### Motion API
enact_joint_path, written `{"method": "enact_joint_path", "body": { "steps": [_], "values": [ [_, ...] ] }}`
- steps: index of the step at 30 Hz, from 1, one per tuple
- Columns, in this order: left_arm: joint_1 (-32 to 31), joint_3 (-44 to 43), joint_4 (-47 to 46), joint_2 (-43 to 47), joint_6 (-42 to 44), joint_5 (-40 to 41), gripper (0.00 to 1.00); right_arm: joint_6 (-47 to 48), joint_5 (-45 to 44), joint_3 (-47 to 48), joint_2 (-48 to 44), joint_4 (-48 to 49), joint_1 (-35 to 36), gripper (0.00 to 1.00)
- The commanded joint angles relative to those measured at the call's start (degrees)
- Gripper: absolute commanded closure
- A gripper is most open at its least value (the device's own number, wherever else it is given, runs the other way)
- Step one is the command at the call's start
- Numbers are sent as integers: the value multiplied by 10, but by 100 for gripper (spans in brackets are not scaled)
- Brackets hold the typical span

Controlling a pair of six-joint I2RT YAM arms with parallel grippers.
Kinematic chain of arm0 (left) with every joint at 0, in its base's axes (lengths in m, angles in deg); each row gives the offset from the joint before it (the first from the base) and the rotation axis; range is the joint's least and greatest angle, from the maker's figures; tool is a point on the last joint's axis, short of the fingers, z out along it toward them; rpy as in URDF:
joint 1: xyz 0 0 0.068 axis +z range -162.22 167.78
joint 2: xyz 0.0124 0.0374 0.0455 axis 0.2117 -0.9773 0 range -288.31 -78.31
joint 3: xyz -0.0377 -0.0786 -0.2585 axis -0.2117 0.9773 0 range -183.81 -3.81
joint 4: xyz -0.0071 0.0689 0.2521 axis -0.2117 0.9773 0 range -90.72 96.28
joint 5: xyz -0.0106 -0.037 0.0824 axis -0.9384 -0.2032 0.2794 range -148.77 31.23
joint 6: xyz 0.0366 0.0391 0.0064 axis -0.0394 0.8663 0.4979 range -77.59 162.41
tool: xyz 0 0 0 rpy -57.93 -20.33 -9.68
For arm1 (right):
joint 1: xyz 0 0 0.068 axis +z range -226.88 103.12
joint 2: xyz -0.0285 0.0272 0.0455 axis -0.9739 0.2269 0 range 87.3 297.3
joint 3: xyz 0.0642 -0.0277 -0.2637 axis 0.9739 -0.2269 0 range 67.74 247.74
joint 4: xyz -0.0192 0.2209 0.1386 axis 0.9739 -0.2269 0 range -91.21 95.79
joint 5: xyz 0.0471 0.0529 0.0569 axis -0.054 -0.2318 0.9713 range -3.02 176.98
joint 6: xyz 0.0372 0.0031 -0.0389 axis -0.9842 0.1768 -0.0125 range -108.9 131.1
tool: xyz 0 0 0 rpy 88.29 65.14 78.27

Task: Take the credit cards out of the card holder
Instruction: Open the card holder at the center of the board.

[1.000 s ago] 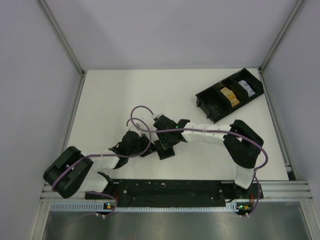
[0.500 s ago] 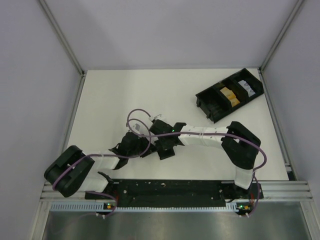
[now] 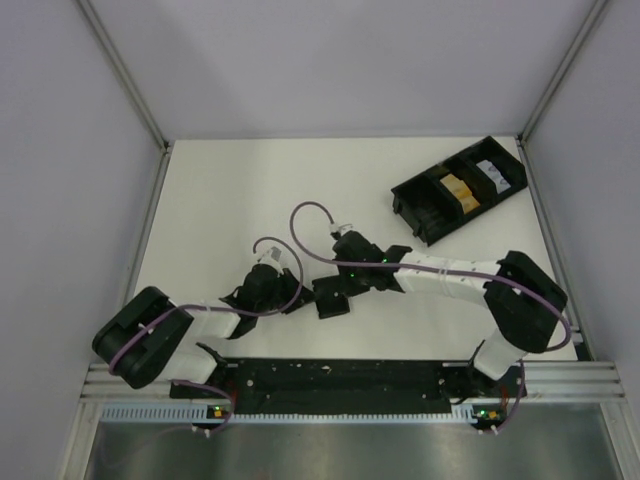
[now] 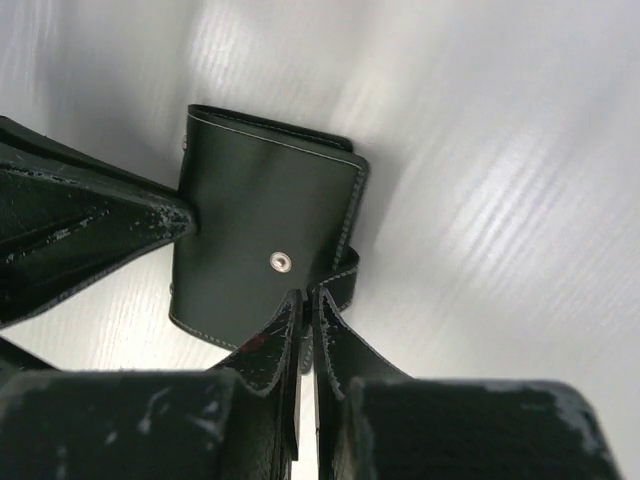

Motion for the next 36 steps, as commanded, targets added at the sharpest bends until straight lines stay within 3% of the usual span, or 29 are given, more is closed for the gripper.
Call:
{"method": "enact_joint_path", "body": {
  "steps": [1,7,12,18,21,27,36],
  "values": [
    [-3,11,65,-19,19,27,84,-53,105,-76,-82,102,-54,100],
    [-2,-24,131,15,68,42,78,-90,134,-182,-113,173,-110,100],
    [-4,-67,210,60,131,53,63,-118,156,-250,-112,262,-138,100],
    [-61,-143,358,105,197,117,28,-141,195,-291,-100,342,-151,100],
    [-124,-185,416,102,213,185,1,-153,211,-303,-99,369,-157,100],
    [-217,-269,506,37,207,306,1,-158,231,-313,-97,387,-164,100],
    [-313,-418,631,-112,201,422,1,-164,241,-322,-100,400,-166,100]
  ]
}}
